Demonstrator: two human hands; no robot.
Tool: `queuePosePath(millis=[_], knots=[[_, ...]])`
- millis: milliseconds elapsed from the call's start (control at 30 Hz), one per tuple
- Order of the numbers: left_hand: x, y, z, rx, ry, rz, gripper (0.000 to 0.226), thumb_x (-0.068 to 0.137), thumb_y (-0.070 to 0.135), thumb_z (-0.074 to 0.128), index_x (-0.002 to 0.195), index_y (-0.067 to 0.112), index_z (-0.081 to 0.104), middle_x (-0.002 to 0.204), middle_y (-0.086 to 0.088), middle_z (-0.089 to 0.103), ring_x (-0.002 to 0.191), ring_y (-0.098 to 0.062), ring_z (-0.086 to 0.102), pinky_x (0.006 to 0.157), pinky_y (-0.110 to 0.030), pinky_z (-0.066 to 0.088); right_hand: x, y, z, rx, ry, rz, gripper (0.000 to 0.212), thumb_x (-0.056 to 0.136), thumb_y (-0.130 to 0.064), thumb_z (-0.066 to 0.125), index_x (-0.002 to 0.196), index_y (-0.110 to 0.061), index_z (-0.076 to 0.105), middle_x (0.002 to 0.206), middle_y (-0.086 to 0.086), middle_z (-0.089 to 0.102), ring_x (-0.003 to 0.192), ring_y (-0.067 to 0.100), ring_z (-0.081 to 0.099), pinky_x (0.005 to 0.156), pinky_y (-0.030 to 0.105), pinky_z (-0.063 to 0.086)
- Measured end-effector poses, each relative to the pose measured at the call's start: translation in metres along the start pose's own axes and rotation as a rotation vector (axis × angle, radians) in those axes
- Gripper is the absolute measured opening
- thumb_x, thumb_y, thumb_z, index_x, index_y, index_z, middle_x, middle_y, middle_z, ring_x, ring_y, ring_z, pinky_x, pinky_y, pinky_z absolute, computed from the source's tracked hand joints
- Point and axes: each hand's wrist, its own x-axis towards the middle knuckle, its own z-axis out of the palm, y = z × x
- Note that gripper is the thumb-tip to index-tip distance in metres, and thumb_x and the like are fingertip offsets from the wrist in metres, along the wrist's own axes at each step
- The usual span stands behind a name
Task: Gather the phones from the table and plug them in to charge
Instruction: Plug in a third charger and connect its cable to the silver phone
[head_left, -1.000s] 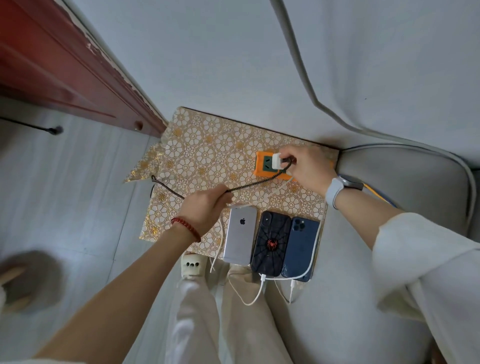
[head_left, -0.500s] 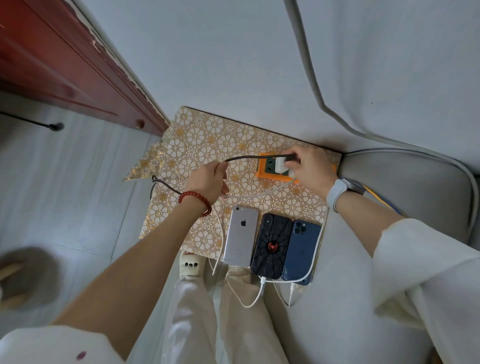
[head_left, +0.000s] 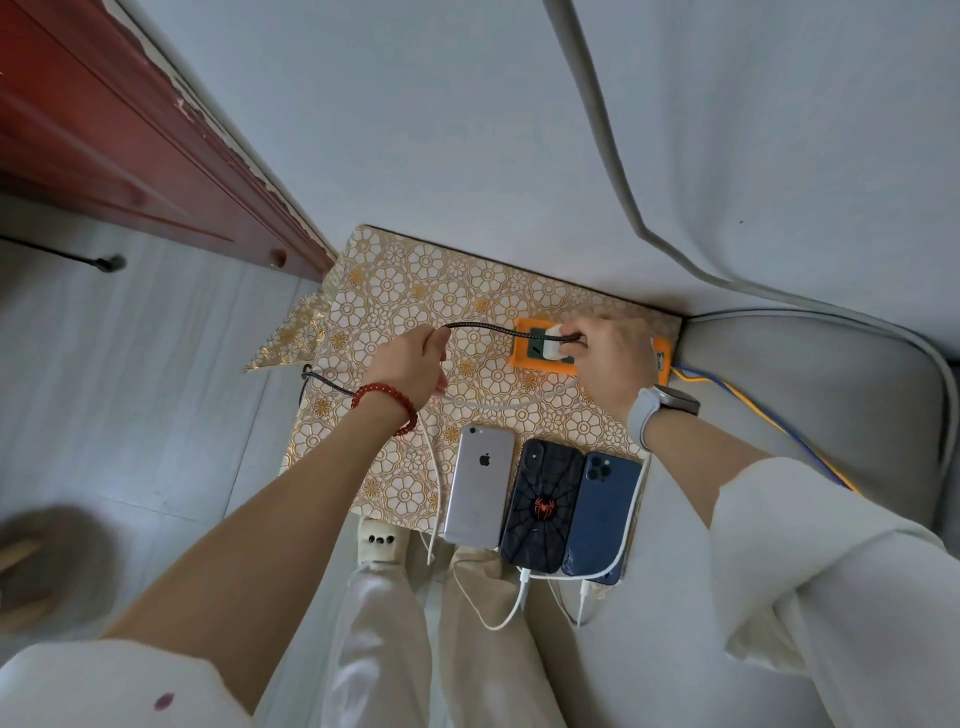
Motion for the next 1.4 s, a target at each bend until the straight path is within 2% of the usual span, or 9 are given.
queuePosePath(millis=[200,333,500,700,800,967,1100,1267,1400], knots=[[0.005,0.003,0.002,0.013,-0.004,0.002,0.036,0.094,0.038,0.031,0.065,0.023,0.045,0.059,-0.002,0.065,0.062,-0.019,0.067,0.064,-0.032,0.052,0.001,-0.005,0.003,-0.141,0.006,-0.030,0.020,0.085,-0.014,0.055,0.101,-0.015,0.066,0.102,0.009,0.071,0.097,0.027,0.058,0.087,0.038,0.026],[0.006,0.003,0.001,0.059,0.040,0.007,0.036,0.095,0.036,0.030,0.068,0.020,0.047,0.058,0.000,0.062,0.066,-0.024,0.066,0.055,-0.027,0.047,0.003,-0.014,0.004,-0.249,-0.003,-0.062,0.017,0.084,-0.009,0.053,0.094,-0.016,0.065,0.082,0.006,0.072,0.076,0.026,0.061,0.083,0.038,0.029],[-0.001,-0.004,-0.002,0.114,0.050,0.041,0.036,0.094,0.036,0.033,0.075,0.014,0.053,0.075,-0.007,0.066,0.067,-0.024,0.062,0.060,-0.032,0.048,-0.001,-0.011,0.007,-0.212,0.019,-0.048,0.020,0.084,-0.007,0.053,0.098,-0.017,0.064,0.081,0.006,0.072,0.076,0.026,0.062,0.082,0.036,0.025],[-0.026,-0.034,-0.014,0.320,0.123,0.096,0.023,0.088,0.040,0.048,0.079,0.019,0.049,0.067,0.002,0.056,0.066,-0.023,0.056,0.056,-0.026,0.042,-0.006,-0.016,-0.004,-0.152,-0.039,-0.030,0.023,0.084,-0.011,0.056,0.105,-0.015,0.062,0.103,0.009,0.067,0.106,0.027,0.054,0.094,0.041,0.029],[-0.048,-0.058,-0.020,0.280,0.100,0.085,0.015,0.086,0.030,0.056,0.082,0.016,0.056,0.077,-0.003,0.065,0.076,-0.023,0.061,0.068,-0.031,0.050,-0.021,-0.031,-0.010,-0.068,-0.113,-0.007,0.040,0.085,-0.005,0.050,0.125,-0.008,0.047,0.123,0.014,0.055,0.123,0.032,0.042,0.104,0.050,0.031],[-0.079,-0.096,-0.037,0.440,0.094,0.174,0.014,0.083,0.022,0.058,0.087,0.010,0.063,0.089,-0.008,0.069,0.089,-0.026,0.061,0.086,-0.037,0.046,-0.080,-0.071,-0.011,0.231,0.137,-0.039,0.043,0.090,-0.004,0.042,0.133,-0.002,0.037,0.142,0.018,0.039,0.136,0.030,0.029,0.113,0.047,0.027],[-0.091,-0.126,-0.057,0.593,0.041,0.144,0.016,0.084,0.020,0.055,0.095,0.011,0.060,0.097,-0.008,0.067,0.096,-0.028,0.058,0.091,-0.039,0.042,-0.136,-0.099,0.005,0.476,0.245,-0.051,0.037,0.089,0.002,0.043,0.126,0.001,0.044,0.135,0.020,0.045,0.130,0.030,0.039,0.110,0.036,0.033],[-0.117,-0.166,-0.087,0.593,-0.027,0.010,0.012,0.086,0.022,0.049,0.086,0.012,0.056,0.091,-0.010,0.064,0.088,-0.031,0.058,0.073,-0.035,0.044,-0.197,-0.116,0.042,0.602,0.005,0.128,0.030,0.093,-0.005,0.039,0.121,-0.008,0.050,0.123,0.011,0.056,0.115,0.022,0.053,0.091,0.023,0.039],[-0.158,-0.192,-0.106,0.405,-0.087,-0.167,0.011,0.085,0.024,0.053,0.081,0.013,0.054,0.085,-0.011,0.062,0.079,-0.028,0.053,0.068,-0.030,0.040,-0.234,-0.129,0.065,0.599,-0.103,0.208,0.029,0.091,-0.004,0.038,0.113,-0.007,0.057,0.113,0.012,0.064,0.106,0.026,0.059,0.093,0.036,0.047]])
